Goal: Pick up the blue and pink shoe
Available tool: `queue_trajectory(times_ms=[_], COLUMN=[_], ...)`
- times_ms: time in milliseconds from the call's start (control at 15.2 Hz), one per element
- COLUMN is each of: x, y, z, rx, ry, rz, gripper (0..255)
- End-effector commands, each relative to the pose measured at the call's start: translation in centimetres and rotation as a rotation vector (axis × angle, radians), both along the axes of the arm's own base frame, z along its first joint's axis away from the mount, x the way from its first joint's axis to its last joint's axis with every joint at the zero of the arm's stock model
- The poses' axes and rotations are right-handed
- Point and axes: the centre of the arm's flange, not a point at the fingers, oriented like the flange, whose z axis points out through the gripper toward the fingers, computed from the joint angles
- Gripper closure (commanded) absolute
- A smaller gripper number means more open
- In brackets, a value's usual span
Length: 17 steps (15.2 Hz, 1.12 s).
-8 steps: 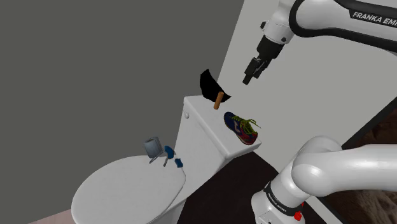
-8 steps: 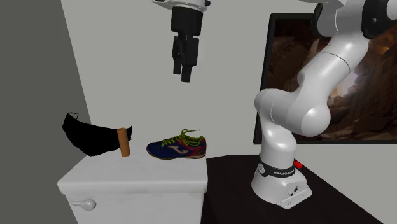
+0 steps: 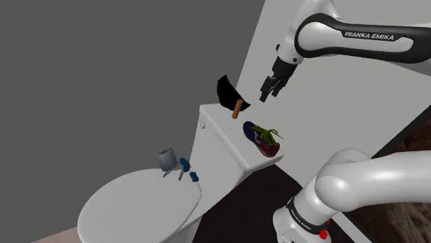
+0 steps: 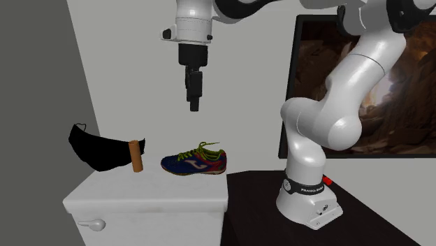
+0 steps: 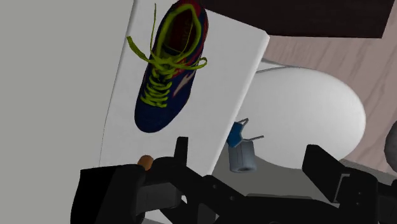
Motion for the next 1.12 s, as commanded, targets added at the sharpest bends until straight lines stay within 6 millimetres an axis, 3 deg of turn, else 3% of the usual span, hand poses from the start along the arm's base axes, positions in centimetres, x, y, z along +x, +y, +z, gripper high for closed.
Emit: queue_trajectory(times_ms=[0, 858, 1056], x=[0.5, 2.0, 2.0], y=[-1.5, -11.9, -12.0], z=[-2.0, -16.5, -17.7], rx=[0.012, 0.089, 0.089], ry=[0.020, 0.154, 0.155], rz=[-0.033, -0.246, -0.247], gripper=[0, 0, 0])
